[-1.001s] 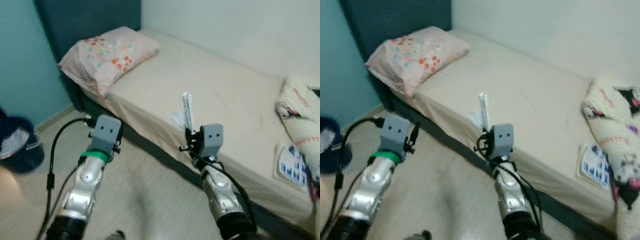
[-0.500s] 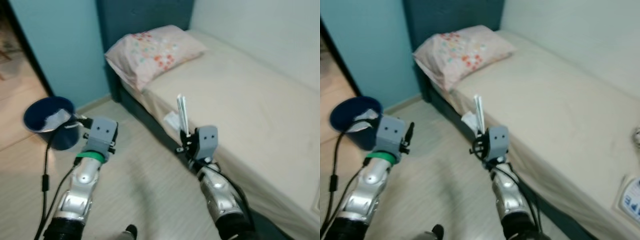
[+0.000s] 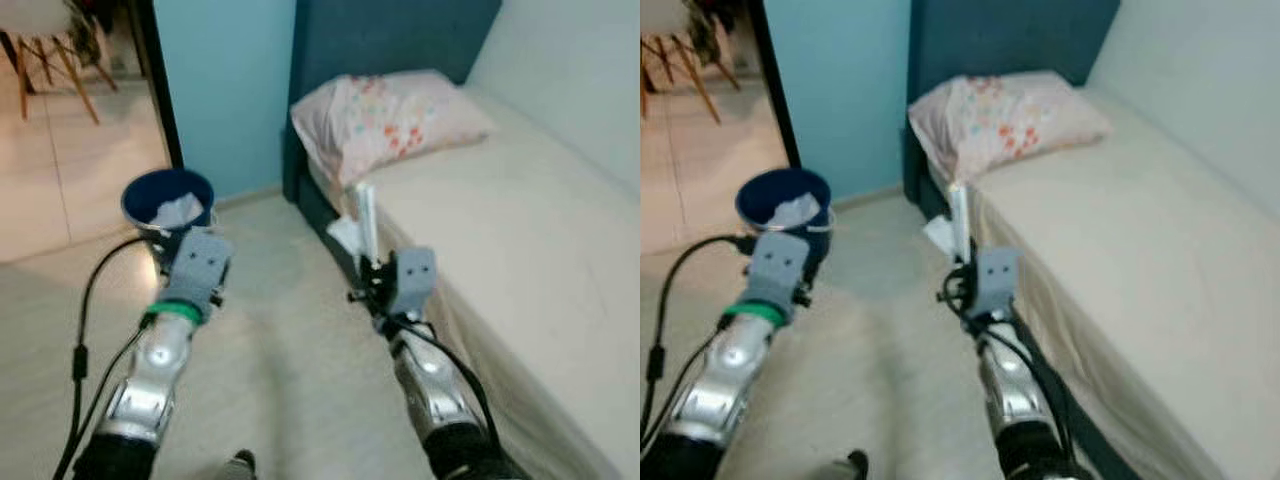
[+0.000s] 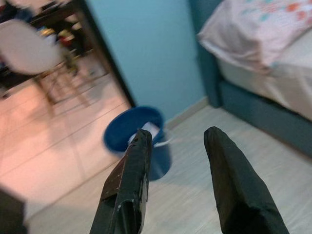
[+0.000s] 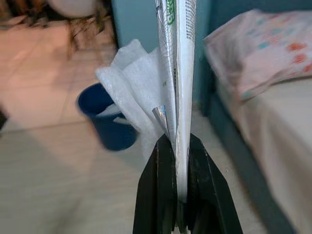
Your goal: Clean up the room
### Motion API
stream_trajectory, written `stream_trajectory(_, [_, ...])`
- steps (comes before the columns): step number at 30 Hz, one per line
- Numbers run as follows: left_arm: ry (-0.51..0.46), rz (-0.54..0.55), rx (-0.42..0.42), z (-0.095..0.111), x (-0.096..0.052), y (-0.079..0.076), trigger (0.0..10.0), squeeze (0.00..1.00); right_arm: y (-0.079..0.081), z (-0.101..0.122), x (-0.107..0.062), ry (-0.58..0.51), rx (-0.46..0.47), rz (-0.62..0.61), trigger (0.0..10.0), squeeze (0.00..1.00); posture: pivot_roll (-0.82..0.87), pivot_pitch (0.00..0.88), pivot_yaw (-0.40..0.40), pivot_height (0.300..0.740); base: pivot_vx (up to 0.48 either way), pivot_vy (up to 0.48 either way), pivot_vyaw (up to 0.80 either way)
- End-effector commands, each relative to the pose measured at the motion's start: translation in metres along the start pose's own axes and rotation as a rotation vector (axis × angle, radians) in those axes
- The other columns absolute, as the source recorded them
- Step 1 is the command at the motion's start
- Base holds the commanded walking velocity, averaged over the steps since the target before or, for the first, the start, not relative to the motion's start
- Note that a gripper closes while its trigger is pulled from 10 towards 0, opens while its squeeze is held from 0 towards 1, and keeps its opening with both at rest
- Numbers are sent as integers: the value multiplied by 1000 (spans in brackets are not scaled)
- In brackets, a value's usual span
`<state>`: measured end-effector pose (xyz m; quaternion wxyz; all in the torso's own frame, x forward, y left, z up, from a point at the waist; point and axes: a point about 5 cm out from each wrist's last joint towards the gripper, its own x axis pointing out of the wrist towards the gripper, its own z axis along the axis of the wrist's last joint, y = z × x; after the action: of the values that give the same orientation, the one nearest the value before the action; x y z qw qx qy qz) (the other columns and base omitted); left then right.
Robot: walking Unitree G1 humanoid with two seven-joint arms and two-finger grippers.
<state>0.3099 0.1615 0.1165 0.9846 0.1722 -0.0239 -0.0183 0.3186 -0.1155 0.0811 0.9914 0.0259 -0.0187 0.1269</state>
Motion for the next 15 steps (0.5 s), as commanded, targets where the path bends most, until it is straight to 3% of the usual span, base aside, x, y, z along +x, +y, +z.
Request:
stream_trajectory(1, [24, -12, 11, -5, -1, -5, 10000, 0, -4, -2, -2, 5, 3, -11, 10000, 0, 82, 0, -33, 740, 0, 0, 788])
stream_trajectory(5, [24, -9, 14, -5, -1, -5, 10000, 0, -4, -2, -2, 5, 4, -11, 10000, 0, 82, 0, -33, 740, 0, 0, 788])
stream_trajectory(8, [26, -3, 25, -5, -1, -4, 10000, 0, -3, -1, -2, 1, 9, -6, 10000, 0, 82, 0, -32, 740, 409, 0, 788])
stream_trajectory(15, [38, 12, 39, -7, 0, -2, 10000, 0, 1, 0, -2, -16, 44, 9, 10000, 0, 82, 0, -31, 740, 465, 0, 0])
